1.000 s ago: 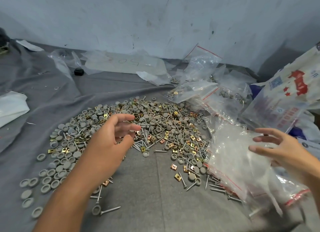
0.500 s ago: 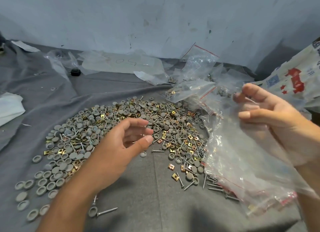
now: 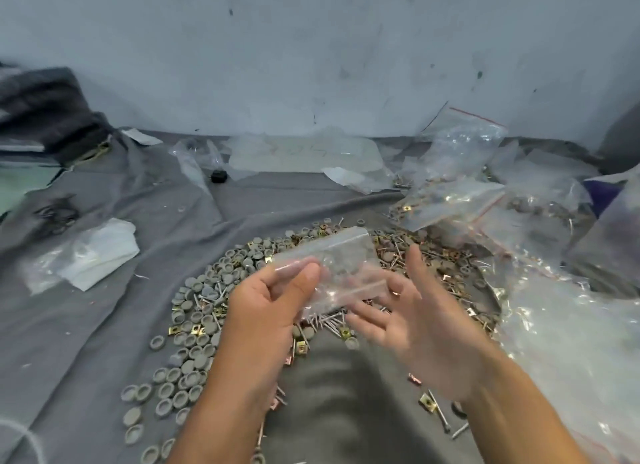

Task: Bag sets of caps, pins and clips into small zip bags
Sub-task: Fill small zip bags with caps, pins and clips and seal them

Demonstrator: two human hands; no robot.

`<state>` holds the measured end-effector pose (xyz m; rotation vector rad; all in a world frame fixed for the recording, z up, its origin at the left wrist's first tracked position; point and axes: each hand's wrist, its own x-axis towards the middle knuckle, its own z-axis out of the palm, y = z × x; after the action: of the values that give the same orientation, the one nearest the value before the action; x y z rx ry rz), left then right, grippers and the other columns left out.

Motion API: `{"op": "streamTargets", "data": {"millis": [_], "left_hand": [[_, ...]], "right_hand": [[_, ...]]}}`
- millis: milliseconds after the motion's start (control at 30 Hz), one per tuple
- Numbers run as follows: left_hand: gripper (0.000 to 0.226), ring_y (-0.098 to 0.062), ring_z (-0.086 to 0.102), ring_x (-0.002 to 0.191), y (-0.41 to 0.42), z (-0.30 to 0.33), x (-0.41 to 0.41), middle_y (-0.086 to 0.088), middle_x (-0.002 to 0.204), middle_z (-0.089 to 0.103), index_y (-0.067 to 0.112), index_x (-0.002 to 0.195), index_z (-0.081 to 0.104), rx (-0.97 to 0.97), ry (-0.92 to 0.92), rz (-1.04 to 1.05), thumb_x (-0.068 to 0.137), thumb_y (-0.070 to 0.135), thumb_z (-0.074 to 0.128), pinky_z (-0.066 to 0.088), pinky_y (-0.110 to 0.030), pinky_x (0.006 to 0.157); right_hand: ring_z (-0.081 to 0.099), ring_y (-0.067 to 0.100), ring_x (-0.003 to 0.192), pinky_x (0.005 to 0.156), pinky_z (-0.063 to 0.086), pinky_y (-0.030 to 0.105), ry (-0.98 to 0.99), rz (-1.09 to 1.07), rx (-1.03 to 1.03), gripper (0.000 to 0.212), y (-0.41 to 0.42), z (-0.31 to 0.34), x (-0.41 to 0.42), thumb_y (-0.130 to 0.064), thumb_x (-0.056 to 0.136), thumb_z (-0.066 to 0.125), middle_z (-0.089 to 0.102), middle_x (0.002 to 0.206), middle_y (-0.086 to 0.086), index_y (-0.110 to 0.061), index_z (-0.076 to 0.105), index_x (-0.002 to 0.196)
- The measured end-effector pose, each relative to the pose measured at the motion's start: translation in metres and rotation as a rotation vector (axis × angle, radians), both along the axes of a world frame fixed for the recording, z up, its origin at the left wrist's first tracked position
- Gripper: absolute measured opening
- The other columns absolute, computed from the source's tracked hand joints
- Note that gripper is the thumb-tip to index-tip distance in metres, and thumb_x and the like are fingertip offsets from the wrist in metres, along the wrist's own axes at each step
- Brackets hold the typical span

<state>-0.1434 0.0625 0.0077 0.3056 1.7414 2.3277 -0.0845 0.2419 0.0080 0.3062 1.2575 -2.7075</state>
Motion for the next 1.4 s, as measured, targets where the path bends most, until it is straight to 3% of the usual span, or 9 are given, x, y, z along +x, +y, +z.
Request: {"op": "streamTargets", "data": {"millis": [133, 267, 367, 433, 533, 633, 1067, 1267, 1400], "left_hand": [[0.008, -0.008, 0.073, 0.077, -0.005, 0.004, 0.001, 0.003, 0.084, 0.077, 0.029, 0.091, 0.078, -0.153, 0.088, 0.162, 0.085, 0.029, 0.072, 0.054, -0.016, 0.064], [0.017, 0.001, 0.069, 0.073, -0.01, 0.003, 0.006, 0.014, 0.085, 0.075, 0.03, 0.092, 0.071, -0.43, 0.145, 0.186, 0.087, 0.046, 0.068, 0.05, -0.019, 0.063], [0.029, 0.014, 0.061, 0.076, -0.016, 0.008, 0.008, 0.01, 0.089, 0.066, 0.035, 0.093, 0.054, -0.558, 0.172, 0.358, 0.079, 0.057, 0.067, 0.046, -0.01, 0.053], [0.036, 0.008, 0.056, 0.081, -0.025, 0.01, 0.008, 0.012, 0.092, 0.057, 0.04, 0.093, 0.045, -0.653, 0.297, 0.498, 0.078, 0.063, 0.068, 0.043, -0.013, 0.057], [0.03, -0.004, 0.057, 0.087, -0.03, 0.01, 0.01, 0.02, 0.092, 0.06, 0.043, 0.093, 0.055, -0.746, 0.599, 0.371, 0.077, 0.064, 0.07, 0.038, -0.012, 0.069], [0.022, -0.005, 0.062, 0.085, -0.023, 0.007, 0.015, 0.025, 0.091, 0.066, 0.039, 0.09, 0.064, -0.774, 0.696, 0.155, 0.077, 0.051, 0.077, 0.042, -0.011, 0.07], [0.021, -0.003, 0.07, 0.073, -0.029, 0.003, 0.008, 0.016, 0.078, 0.074, 0.037, 0.085, 0.076, -0.689, 0.448, -0.068, 0.077, 0.055, 0.069, 0.052, -0.017, 0.061], [0.005, 0.011, 0.064, 0.074, -0.03, 0.004, 0.005, 0.023, 0.076, 0.07, 0.037, 0.086, 0.065, -0.828, 0.486, 0.311, 0.088, 0.039, 0.069, 0.043, -0.015, 0.059], [0.019, 0.01, 0.063, 0.075, -0.022, 0.005, 0.01, 0.019, 0.077, 0.067, 0.033, 0.087, 0.052, -0.87, 0.574, 0.36, 0.088, 0.033, 0.071, 0.042, -0.012, 0.06]], "right_hand": [[0.07, 0.025, 0.114, 0.083, 0.06, 0.03, 0.052, 0.023, 0.218, 0.075, -0.022, -0.009, -0.002, -0.028, 0.072, 0.089, 0.073, 0.122, 0.01, -0.012, 0.053, 0.135], [0.075, 0.012, 0.096, 0.067, 0.056, 0.019, 0.103, -0.195, 0.425, 0.064, -0.022, -0.007, -0.004, -0.032, 0.063, 0.084, 0.078, 0.104, 0.001, -0.022, 0.061, 0.123], [0.072, 0.006, 0.09, 0.064, 0.054, 0.017, 0.169, -0.22, 0.501, 0.029, -0.021, -0.012, -0.004, -0.026, 0.081, 0.077, 0.078, 0.101, -0.004, -0.022, 0.071, 0.109], [0.067, 0.003, 0.081, 0.063, 0.053, 0.018, 0.187, -0.216, 0.503, 0.012, -0.024, -0.012, -0.004, -0.016, 0.092, 0.069, 0.075, 0.09, -0.01, -0.025, 0.077, 0.093], [0.062, 0.002, 0.076, 0.063, 0.05, 0.019, 0.25, -0.208, 0.616, 0.021, -0.033, -0.011, -0.005, -0.014, 0.097, 0.064, 0.072, 0.083, -0.009, -0.026, 0.076, 0.085], [0.065, 0.001, 0.073, 0.065, 0.049, 0.013, 0.383, -0.189, 0.707, 0.016, -0.041, -0.01, -0.003, -0.011, 0.099, 0.062, 0.073, 0.081, -0.005, -0.015, 0.073, 0.088], [0.055, 0.0, 0.061, 0.059, 0.039, 0.013, 0.322, -0.176, 1.15, 0.016, -0.038, -0.009, 0.005, -0.035, 0.097, 0.066, 0.064, 0.069, -0.019, -0.026, 0.071, 0.084], [0.041, 0.0, 0.054, 0.051, 0.035, 0.019, 0.228, 0.068, 1.251, 0.03, -0.035, -0.013, 0.015, -0.039, 0.098, 0.061, 0.054, 0.062, -0.016, -0.021, 0.058, 0.075], [0.051, 0.004, 0.061, 0.058, 0.041, 0.026, 0.188, 0.147, 1.218, 0.032, -0.029, -0.008, 0.018, -0.048, 0.096, 0.059, 0.06, 0.07, -0.013, -0.02, 0.062, 0.081]]}}
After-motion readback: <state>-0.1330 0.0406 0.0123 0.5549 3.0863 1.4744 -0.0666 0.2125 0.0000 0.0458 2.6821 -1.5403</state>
